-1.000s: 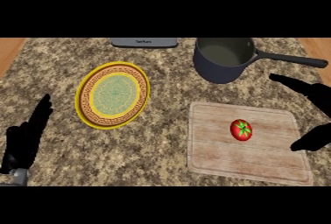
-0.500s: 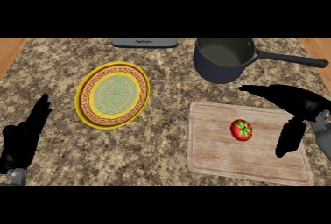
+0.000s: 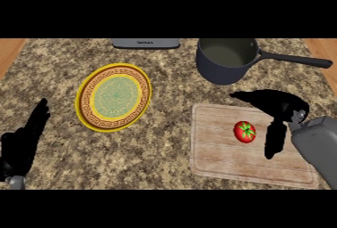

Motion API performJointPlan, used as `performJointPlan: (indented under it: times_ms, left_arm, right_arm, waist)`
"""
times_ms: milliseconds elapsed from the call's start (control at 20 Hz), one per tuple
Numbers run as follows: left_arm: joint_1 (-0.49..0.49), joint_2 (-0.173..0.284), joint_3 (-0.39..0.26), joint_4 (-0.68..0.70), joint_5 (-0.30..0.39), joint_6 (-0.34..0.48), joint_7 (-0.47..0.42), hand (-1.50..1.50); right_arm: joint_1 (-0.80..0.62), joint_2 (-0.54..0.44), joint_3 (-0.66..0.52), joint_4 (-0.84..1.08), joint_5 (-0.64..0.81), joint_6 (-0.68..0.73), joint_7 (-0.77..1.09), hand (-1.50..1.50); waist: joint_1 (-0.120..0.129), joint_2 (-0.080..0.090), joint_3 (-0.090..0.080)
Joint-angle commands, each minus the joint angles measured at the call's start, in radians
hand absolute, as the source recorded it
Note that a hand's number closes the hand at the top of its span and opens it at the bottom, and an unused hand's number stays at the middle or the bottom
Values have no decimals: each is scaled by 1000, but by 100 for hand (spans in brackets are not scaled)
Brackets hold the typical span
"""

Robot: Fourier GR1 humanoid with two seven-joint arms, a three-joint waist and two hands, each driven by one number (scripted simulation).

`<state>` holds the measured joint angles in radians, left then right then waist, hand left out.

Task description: Pick the tomato from the cutting board and place it in the pot

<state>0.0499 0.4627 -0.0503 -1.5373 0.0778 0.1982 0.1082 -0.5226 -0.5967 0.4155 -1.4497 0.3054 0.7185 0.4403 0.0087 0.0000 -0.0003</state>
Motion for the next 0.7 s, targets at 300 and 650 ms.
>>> performJointPlan:
  times_ms: [300,650]
  left_arm:
    - [8,-63,46,15,-67,-39,-16,0]
    - [-17,-95,86,66,-88,-67,-31,0]
  right_arm:
    - [30,117,-33,40,179,68,-14,-150]
    - [24,198,-37,118,299,56,-24,-150]
  waist:
    - [-4,0,0]
    - [-4,0,0]
